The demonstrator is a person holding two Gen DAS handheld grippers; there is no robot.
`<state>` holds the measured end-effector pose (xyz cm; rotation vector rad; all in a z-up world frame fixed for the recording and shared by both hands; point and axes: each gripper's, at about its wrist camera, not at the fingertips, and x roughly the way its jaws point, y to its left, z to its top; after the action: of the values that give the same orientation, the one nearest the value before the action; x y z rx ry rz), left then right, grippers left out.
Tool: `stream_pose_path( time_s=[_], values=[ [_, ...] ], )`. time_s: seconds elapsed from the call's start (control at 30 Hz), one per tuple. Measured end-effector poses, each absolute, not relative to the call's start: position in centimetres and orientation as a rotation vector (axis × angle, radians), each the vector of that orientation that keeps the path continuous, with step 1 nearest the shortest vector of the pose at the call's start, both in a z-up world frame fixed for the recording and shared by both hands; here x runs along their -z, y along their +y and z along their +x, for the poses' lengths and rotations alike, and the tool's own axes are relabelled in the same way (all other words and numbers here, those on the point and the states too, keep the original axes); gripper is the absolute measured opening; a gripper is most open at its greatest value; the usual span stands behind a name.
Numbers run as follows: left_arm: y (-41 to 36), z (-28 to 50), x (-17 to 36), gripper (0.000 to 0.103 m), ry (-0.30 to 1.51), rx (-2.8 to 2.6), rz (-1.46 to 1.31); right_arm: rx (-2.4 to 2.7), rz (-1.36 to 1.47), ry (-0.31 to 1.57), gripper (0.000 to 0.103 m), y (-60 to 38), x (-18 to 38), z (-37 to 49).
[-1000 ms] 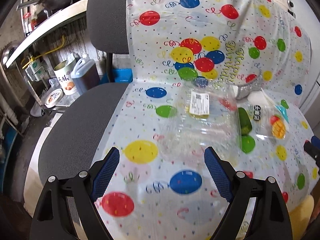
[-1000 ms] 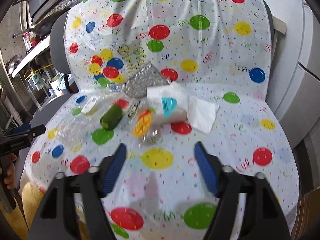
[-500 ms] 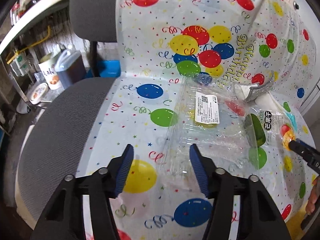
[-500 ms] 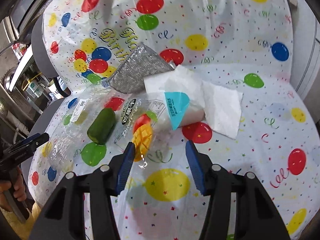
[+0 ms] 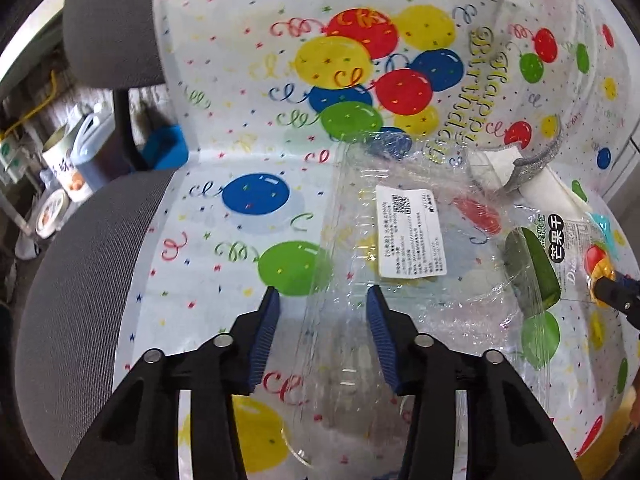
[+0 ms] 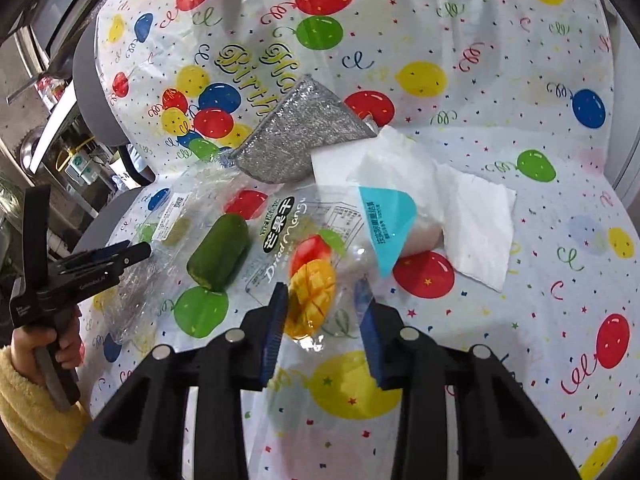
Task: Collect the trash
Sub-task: 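Grasp the clear plastic tray with the left gripper while the right grasps the mango snack bag, then carry the clear tray left and mango bag right to the wastebasket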
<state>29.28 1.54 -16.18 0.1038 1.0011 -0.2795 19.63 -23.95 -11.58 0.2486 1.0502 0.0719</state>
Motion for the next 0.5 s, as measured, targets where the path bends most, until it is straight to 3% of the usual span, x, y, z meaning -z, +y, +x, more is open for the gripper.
stream_pose_path(
  time_s=[0.1, 0.2, 0.5],
  values=[
    [0.8, 28.8, 16.0, 0.023, 0.991, 0.281, 0.155, -0.077, 0.233, 1.036, 0.026, -23.6, 10.8, 19.3],
    [0.6, 28.1, 15.7, 0.015, 0.994, 0.259, 0.194, -0.079, 0.206, 1.01, 0.021, -23.3, 9.8, 18.7],
    [2.9, 22.3, 10.3, 0.009, 0.847, 0.216, 0.063, -0.061, 0.1, 0.853, 0.003, -22.0, 5.7, 15.0]
  ],
)
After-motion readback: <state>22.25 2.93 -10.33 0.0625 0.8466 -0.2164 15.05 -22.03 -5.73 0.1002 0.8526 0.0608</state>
